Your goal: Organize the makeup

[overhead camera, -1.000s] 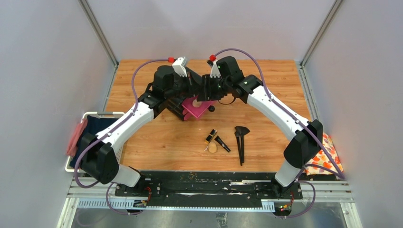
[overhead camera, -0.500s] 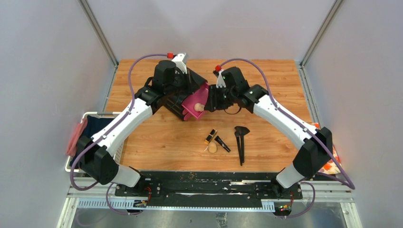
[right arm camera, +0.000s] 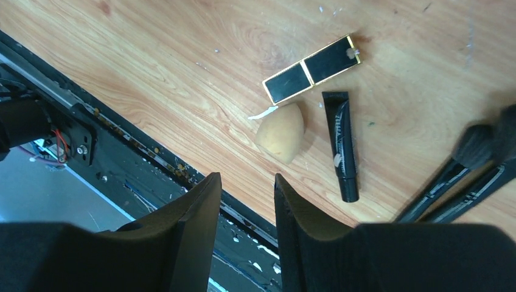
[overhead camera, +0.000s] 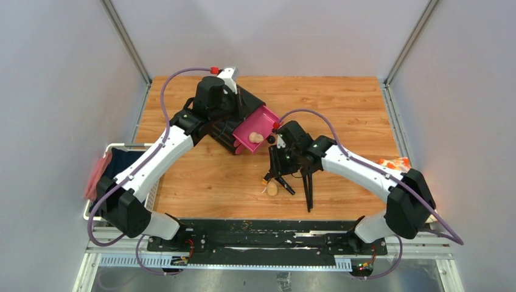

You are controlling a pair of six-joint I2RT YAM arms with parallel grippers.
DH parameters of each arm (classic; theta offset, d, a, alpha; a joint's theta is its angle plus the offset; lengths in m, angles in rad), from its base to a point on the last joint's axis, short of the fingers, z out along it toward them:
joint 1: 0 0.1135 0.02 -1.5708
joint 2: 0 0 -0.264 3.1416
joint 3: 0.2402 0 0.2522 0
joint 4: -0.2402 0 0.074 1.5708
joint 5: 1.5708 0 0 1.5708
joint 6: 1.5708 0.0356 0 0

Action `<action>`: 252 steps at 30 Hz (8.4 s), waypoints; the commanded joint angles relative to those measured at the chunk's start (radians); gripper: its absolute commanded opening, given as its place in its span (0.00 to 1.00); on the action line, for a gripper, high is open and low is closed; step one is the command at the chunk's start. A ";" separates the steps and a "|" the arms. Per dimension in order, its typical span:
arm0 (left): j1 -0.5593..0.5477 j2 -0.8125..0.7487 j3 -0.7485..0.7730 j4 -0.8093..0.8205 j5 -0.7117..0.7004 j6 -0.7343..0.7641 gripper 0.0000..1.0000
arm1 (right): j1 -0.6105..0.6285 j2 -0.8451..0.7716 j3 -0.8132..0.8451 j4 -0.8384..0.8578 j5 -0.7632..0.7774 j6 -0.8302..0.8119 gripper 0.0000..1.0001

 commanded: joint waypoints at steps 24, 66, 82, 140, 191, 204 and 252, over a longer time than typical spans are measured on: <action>-0.002 -0.074 -0.034 -0.041 -0.080 0.063 0.00 | 0.089 0.239 -0.105 0.146 0.076 0.069 0.34; 0.000 -0.091 -0.039 -0.052 -0.106 0.065 0.00 | -0.020 0.299 0.657 -0.138 0.402 -0.187 0.00; 0.009 -0.099 -0.052 -0.052 -0.106 0.069 0.00 | -0.059 0.430 0.700 -0.117 0.333 -0.178 0.47; 0.143 0.166 0.059 -0.047 -0.094 -0.001 0.00 | -0.150 0.015 0.150 0.207 0.210 0.018 0.00; 0.199 0.227 -0.016 -0.006 -0.026 0.019 0.00 | -0.145 0.569 0.637 0.297 -0.047 0.094 0.00; 0.198 0.237 -0.009 0.000 -0.015 0.015 0.00 | -0.121 0.402 0.505 0.313 -0.037 0.070 0.00; 0.199 0.232 -0.019 -0.003 -0.018 0.020 0.00 | -0.009 0.667 0.942 -0.139 0.287 0.009 0.00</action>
